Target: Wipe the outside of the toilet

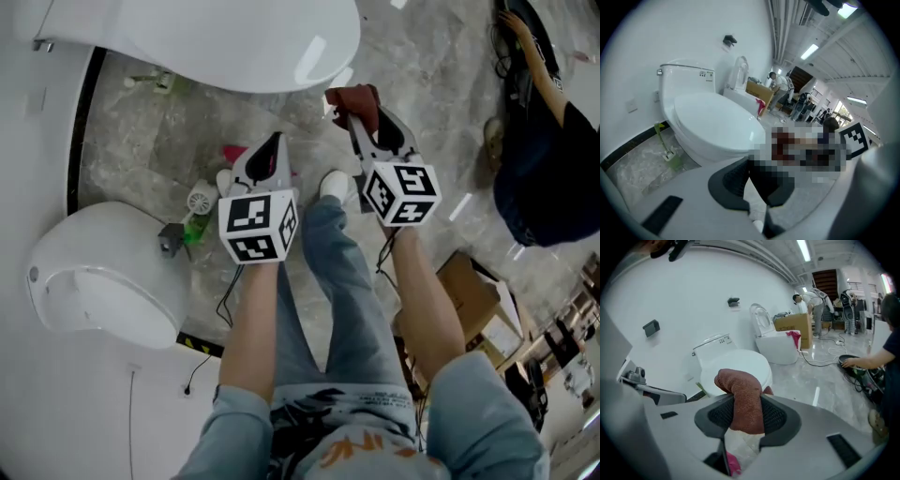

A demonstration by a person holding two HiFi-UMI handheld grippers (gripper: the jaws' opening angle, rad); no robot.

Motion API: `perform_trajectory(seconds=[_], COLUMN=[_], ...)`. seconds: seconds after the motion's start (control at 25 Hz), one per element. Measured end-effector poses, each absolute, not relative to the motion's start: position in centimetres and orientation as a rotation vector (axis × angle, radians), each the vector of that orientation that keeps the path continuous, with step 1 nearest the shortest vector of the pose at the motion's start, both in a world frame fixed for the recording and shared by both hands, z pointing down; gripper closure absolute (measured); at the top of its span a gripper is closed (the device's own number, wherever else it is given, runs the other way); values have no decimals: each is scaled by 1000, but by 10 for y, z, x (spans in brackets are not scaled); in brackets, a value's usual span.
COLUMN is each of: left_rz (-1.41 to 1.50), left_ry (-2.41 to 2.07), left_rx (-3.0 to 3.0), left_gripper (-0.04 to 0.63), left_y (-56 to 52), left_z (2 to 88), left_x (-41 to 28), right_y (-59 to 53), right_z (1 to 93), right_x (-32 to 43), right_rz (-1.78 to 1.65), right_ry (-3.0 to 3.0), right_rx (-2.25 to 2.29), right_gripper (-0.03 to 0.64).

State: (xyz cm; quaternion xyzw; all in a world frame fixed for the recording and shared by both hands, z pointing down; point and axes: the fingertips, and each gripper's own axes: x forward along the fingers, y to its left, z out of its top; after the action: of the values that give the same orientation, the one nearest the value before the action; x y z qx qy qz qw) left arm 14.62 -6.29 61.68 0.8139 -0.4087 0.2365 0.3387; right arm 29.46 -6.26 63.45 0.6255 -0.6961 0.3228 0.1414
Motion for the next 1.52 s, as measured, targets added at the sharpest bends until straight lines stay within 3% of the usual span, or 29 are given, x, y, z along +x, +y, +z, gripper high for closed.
perform_trajectory(seconds=[0.68, 1.2, 1.52], left_rz=[262, 25, -158], left_ry=[-1404, -1662, -1743], left_rx=[2145, 2297, 2435], left_gripper=[597, 597, 597], left_y=[-90, -94, -101], left_z=[369, 155, 51], left_x=[121, 85, 71], right_y=[-95, -111, -105], right_z=[378, 156, 66], right_x=[259, 236, 222], right_rz=[352, -1, -108], right_ry=[-2248, -2420, -2551], right_rx=[1588, 1685, 1762], right_gripper=[463, 464, 466])
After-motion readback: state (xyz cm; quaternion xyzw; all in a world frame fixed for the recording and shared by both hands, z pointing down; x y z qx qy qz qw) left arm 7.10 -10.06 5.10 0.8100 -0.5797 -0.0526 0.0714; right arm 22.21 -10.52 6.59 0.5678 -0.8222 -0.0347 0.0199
